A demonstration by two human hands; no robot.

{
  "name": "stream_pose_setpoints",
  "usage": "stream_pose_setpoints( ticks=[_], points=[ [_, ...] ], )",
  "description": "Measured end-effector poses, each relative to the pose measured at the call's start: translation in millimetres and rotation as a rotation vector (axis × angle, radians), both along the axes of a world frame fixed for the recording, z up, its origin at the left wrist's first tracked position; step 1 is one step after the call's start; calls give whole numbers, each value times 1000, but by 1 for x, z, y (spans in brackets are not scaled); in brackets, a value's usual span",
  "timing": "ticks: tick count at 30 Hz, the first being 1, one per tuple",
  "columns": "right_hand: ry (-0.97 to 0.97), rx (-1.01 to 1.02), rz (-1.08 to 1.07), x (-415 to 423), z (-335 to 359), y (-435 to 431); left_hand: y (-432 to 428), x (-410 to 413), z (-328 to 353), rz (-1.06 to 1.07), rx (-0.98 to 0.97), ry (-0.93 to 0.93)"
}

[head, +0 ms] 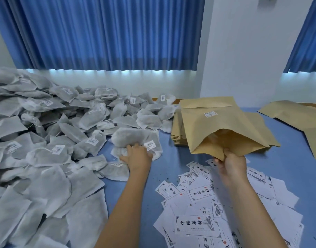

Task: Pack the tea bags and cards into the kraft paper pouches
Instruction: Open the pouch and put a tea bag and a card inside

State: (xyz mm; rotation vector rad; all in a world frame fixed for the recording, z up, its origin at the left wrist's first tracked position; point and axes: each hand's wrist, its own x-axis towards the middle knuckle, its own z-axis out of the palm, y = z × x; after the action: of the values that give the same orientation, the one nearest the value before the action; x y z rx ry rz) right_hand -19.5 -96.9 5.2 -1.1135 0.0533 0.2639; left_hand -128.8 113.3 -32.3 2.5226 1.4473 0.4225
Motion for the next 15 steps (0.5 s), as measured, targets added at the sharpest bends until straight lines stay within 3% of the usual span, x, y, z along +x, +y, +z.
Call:
stream_pose_setpoints(
  ticks=[3,8,11,15],
  points=[
    [15,4,-1,0,1,-3,-22,6,9,-25,37,-146],
    [20,36,-4,1,2,-5,-50,18,27,-56,188,-240],
    [41,50,3,0,3,-6,-54,22,23,-9,147,-98],
    [73,71,17,-3,6,-7,-45,20,7,-13,-108,50]
  ],
)
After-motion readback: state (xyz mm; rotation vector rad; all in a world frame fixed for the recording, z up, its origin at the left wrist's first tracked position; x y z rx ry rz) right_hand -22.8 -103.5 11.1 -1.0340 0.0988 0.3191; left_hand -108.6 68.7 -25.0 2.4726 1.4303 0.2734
